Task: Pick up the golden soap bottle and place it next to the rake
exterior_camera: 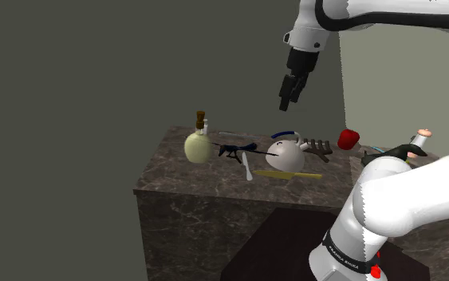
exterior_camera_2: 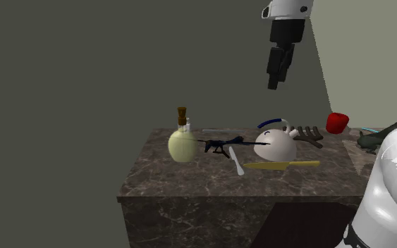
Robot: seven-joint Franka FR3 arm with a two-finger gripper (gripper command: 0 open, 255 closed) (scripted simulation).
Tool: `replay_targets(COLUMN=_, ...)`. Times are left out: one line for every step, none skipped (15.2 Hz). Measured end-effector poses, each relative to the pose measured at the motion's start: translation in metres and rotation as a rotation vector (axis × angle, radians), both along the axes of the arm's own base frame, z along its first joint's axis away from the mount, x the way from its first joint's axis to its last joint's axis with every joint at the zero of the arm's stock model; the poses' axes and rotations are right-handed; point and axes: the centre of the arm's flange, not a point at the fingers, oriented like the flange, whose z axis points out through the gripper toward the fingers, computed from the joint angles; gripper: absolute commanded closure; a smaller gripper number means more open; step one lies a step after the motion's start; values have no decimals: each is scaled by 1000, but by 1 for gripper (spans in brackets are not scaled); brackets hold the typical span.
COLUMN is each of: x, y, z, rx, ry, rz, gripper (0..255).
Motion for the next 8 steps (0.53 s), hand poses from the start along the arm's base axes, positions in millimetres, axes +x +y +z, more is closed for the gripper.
replay_targets(x=0, y=0, z=0, rx=0, ry=0, rz=0, gripper=0)
replay_targets(x=5, y=0, z=-2, rx=2, ry=-1, rz=0, gripper=0)
replay_targets(x=14, y=1, z=-6, rx=6, ry=-2, rz=-1, gripper=0)
replay_targets(x=25, y=1, z=-8, rx=10, ry=-5, rz=-1, gripper=0)
replay_targets(x=38, y=2, z=-13, rx=14, ry=-7, rz=-1, gripper=0)
replay_targets(x=49, y=2, z=-17, rx=19, ry=-9, rz=-2, gripper=0)
replay_targets(x=59, y=1, z=-23, rx=24, ry=-12, rz=-2, gripper=0)
replay_targets(x=72, y=0, z=-27, rx=28, ry=-15, rz=-2, gripper=0)
